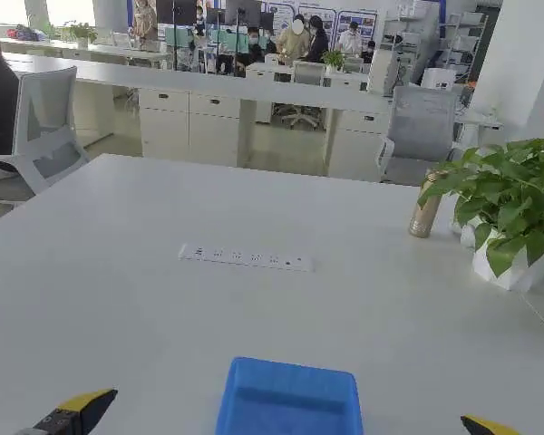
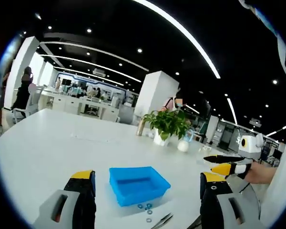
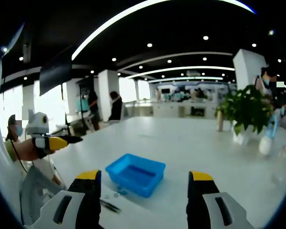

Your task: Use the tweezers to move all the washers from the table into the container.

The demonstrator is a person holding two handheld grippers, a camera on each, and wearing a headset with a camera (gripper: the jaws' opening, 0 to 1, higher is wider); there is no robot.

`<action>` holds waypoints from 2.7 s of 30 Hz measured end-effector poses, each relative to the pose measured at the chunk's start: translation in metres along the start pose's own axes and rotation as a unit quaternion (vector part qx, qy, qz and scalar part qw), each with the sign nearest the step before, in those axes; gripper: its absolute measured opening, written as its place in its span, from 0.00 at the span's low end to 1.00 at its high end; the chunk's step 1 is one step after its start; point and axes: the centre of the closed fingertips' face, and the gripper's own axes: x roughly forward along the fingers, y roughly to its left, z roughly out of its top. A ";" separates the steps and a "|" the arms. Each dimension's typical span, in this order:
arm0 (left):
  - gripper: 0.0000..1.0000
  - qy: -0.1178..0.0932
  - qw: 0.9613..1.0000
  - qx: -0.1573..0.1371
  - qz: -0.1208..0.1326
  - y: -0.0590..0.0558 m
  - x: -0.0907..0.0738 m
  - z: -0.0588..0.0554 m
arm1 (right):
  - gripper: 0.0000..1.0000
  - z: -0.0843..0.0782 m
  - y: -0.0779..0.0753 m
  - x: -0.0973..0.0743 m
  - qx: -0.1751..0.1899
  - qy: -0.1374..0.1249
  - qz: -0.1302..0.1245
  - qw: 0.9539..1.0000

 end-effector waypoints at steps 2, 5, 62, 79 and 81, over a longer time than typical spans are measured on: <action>0.90 0.003 1.000 -0.002 0.000 0.000 0.001 -0.002 | 0.71 -0.003 -0.002 0.000 0.006 0.003 0.000 1.000; 0.90 0.008 1.000 -0.002 0.001 0.002 0.002 -0.004 | 0.71 -0.006 -0.003 0.001 0.010 0.007 0.000 1.000; 0.77 0.093 0.994 0.044 -0.030 0.009 0.004 -0.043 | 0.63 -0.027 0.011 0.009 -0.053 0.074 0.028 0.995; 0.47 0.233 0.951 0.109 -0.170 -0.014 0.026 -0.105 | 0.33 -0.077 0.070 0.039 -0.107 0.158 0.191 0.963; 0.45 0.251 0.943 0.120 -0.180 -0.015 0.024 -0.111 | 0.29 -0.082 0.071 0.041 -0.121 0.170 0.199 0.958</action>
